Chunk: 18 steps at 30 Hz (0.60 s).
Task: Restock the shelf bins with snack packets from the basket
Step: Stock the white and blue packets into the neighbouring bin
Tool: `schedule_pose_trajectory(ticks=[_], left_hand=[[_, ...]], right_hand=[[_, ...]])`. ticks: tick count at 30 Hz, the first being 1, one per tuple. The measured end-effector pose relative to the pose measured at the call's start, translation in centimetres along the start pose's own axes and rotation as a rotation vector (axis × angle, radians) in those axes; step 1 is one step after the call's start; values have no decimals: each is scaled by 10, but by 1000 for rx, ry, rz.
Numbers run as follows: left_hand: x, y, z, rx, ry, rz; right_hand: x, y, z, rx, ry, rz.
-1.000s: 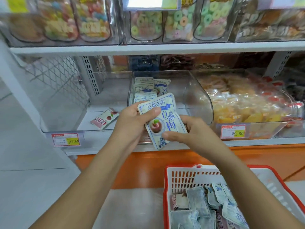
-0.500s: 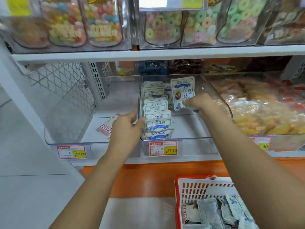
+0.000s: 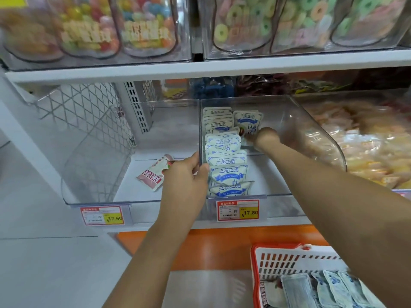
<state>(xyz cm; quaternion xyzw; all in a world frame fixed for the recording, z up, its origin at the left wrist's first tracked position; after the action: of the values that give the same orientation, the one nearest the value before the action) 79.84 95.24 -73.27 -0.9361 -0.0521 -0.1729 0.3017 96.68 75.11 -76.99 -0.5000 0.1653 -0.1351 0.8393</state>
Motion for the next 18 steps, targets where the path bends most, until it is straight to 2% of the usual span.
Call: schedule_pose_trajectory(ticks=[8,11,15,18], left_hand=[[-1,-2,-5,-34,-26,41],[-6,-4,-9,-18,-20,44],[-24,1,-15,304,109,-45],[-42,4,-30,432,90,-87]], right_hand=[[-8,-7,6,36,-44,15],[-19,-21,0,154,-57,-4],[-64,-45,-17,321,-222,-94],[-124,-60,-40,344,-409,-195]])
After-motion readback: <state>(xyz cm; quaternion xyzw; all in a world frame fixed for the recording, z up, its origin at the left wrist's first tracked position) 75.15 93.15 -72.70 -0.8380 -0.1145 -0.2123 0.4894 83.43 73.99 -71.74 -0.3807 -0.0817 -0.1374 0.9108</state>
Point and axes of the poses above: each hand's wrist, its own x-axis towards the middle knuckle, its own y-axis out of the palm, z = x × y, the point moved 1 cm from there along x, towards the middle knuckle, and after that the axes turned 7 degrees about y, right-handed, at the moved point
